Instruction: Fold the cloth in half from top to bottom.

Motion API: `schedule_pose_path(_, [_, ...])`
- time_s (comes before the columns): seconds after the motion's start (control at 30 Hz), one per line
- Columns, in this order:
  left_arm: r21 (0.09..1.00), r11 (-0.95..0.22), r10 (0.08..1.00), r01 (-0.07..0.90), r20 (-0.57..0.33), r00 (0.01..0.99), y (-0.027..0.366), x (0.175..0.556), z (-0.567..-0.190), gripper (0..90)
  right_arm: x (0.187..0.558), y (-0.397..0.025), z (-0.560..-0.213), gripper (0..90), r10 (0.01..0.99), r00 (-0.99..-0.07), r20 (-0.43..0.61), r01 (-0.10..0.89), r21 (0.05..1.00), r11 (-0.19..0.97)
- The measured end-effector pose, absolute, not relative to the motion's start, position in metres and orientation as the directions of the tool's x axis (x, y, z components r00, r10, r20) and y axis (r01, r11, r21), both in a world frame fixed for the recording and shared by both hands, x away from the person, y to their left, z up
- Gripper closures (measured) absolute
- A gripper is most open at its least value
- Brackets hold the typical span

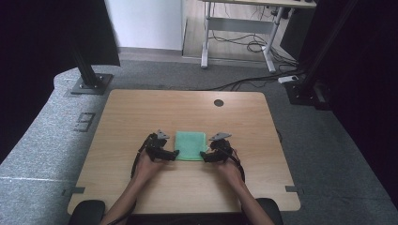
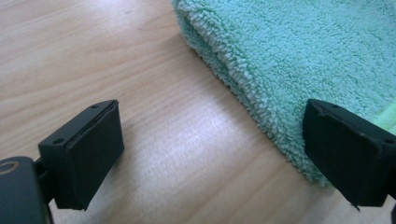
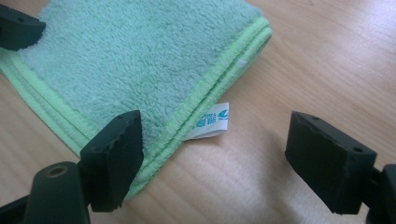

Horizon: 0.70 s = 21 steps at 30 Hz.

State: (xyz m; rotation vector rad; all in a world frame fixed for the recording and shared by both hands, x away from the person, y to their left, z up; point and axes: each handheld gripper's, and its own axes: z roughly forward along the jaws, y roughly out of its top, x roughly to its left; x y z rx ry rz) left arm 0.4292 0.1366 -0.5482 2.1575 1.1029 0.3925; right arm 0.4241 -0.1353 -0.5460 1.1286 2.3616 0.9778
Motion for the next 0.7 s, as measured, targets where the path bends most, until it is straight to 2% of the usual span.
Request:
schedule_pose_path(0.37, [0.684, -0.402, 0.815, 0.609, -0.037, 0.579, 0.134, 0.447, -0.548, 5.9, 0.441, -0.137, -0.547, 19.2, 0.798, -0.603, -0.008, 0.551, 0.719, 0.424])
schedule_pose_path(0.7, [0.682, -0.404, 0.811, 0.610, -0.041, 0.583, 0.135, 0.448, -0.548, 5.5, 0.444, -0.141, -0.550, 17.8, 0.806, -0.590, 0.046, 0.571, 0.729, 0.377])
